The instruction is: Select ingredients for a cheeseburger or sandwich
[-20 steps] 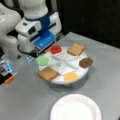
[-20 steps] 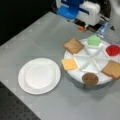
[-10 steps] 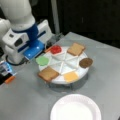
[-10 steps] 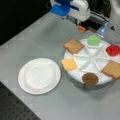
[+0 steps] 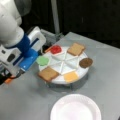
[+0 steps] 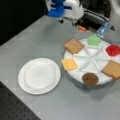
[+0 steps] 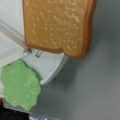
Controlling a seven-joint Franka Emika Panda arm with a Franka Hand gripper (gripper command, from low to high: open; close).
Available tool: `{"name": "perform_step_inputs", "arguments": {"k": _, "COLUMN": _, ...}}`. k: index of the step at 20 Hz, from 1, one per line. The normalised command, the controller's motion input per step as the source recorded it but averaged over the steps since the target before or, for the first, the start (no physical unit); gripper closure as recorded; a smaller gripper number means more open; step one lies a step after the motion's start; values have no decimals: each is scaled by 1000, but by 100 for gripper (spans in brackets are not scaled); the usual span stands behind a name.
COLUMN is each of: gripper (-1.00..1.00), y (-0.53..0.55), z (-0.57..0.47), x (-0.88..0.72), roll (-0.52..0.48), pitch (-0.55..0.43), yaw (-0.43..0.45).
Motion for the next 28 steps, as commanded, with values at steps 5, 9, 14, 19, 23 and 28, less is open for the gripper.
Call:
{"name": "perform_step_inputs", "arguments": {"k": 5, "gripper": -100, "y": -78, "z": -231, "x": 21, "roll": 547, "pitch": -146, "yaw": 12}}
{"name": "perform_step_inputs", "arguments": {"k": 9, "gripper": -100, "y": 30, "z": -164, "x": 40, "roll": 563, "pitch": -69, "yaw": -19}}
{"name": "perform_step_inputs", "arguments": {"k": 14, "gripper": -100, "y": -62, "z": -174, "x": 95, "roll": 497, "pitch": -43, "yaw": 45}}
{"name": "perform_step_inputs", "arguments": {"k": 19, "gripper": -100, "y": -227, "z": -195, "x": 173, "roll": 394, "pitch": -46, "yaw": 104}}
{"name": "perform_step_inputs", "arguments": {"k": 23, "gripper": -100, "y": -331, "z": -165, "x": 233, "roll": 360, "pitch": -36, "yaw": 160}}
{"name": "perform_step_inputs", "arguments": {"k": 28, "gripper": -100, "y": -340, "z": -145, "x": 308, "roll": 348, "pitch": -30, "yaw": 197}}
